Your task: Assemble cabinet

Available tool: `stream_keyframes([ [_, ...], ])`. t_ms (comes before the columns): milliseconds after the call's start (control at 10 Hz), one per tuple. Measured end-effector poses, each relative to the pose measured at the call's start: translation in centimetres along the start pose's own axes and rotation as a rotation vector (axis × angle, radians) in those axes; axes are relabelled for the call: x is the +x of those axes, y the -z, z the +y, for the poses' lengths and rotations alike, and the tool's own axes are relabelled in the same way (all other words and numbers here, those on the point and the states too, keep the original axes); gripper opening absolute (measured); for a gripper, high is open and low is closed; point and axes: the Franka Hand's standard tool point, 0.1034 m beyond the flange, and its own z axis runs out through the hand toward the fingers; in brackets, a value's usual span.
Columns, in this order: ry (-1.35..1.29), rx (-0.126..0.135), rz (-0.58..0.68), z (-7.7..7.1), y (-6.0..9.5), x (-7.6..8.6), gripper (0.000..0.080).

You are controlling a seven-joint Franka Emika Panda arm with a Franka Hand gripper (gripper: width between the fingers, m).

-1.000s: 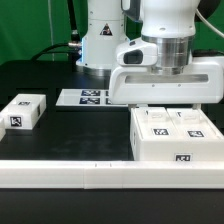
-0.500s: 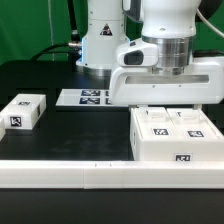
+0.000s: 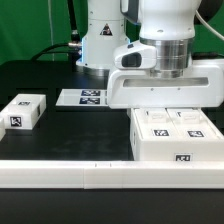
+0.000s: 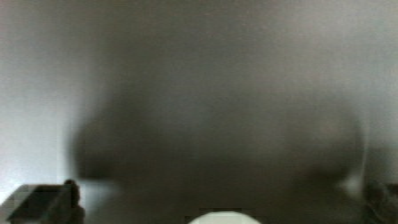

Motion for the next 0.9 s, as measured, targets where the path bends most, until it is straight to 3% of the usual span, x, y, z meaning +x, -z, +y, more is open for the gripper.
stream_keyframes([
  [400, 0.004, 0.001, 0.004, -0.68, -0.03, 0.11, 0.0797],
  [600, 0.023, -0.001, 0.004, -0.17, -0.06, 0.2, 0.0797],
  [800, 0.032, -0.001, 0.004, -0.11, -0.09, 0.19, 0.0557],
  [900, 0.033, -0.001, 0.004, -0.12, -0.09, 0.18, 0.0355],
])
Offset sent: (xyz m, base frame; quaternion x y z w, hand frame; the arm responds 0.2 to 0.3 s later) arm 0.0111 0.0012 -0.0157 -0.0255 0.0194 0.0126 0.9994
